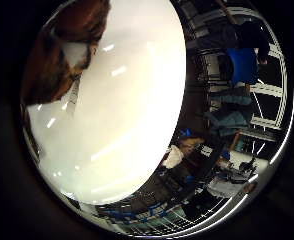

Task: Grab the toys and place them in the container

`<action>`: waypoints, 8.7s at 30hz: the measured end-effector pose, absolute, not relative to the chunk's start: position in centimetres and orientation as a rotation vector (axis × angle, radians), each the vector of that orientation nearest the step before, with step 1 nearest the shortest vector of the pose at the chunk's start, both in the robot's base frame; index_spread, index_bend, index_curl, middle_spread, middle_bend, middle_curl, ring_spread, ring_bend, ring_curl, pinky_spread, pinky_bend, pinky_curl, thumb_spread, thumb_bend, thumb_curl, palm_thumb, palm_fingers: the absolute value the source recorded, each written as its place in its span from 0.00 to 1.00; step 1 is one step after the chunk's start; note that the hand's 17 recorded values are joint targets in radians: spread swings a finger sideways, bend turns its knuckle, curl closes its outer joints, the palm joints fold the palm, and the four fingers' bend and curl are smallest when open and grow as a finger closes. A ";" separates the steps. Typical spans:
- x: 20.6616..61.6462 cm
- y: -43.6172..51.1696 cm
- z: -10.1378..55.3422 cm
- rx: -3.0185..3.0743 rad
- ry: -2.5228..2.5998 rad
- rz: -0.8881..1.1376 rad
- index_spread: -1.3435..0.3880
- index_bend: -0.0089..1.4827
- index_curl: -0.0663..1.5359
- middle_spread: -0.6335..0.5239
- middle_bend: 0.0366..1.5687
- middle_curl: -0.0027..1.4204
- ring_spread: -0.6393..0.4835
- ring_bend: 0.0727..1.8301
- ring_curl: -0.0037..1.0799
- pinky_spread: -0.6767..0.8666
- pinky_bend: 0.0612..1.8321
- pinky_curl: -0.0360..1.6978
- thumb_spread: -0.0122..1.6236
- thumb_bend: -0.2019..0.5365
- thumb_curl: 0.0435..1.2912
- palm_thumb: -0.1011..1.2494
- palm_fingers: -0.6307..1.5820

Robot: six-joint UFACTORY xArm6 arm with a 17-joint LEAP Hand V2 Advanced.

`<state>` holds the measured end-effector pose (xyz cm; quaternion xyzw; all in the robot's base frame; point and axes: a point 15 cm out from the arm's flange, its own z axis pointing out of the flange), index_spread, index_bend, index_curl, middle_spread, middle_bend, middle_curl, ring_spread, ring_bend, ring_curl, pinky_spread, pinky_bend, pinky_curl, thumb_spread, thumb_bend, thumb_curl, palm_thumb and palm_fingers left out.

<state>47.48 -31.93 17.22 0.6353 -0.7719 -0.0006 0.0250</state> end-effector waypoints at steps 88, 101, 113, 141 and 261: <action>43.1 13.5 46.2 2.515 -1.945 0.127 0.60 0.53 0.62 0.36 0.69 0.65 0.36 0.72 0.65 0.25 0.63 0.51 0.78 0.23 0.30 0.67 0.77; 43.4 10.9 42.1 2.408 -1.882 -0.014 0.50 0.14 0.39 0.47 0.24 0.36 0.61 0.37 0.34 0.61 0.43 0.35 0.75 0.25 0.21 0.53 0.31; 42.8 5.9 45.9 2.438 -1.948 0.067 0.54 0.11 0.25 0.57 0.17 0.26 0.74 0.24 0.23 0.75 0.33 0.24 0.73 0.25 0.19 0.48 0.33; 41.8 -10.2 30.4 2.100 -2.287 -0.110 0.56 0.11 0.21 0.68 0.12 0.23 0.78 0.18 0.21 0.75 0.29 0.18 0.72 0.25 0.18 0.41 0.34; 44.7 13.7 45.0 2.482 -2.016 0.148 0.61 0.64 0.62 0.36 0.72 0.69 0.35 0.71 0.74 0.28 0.63 0.63 0.73 0.24 0.42 0.78 0.77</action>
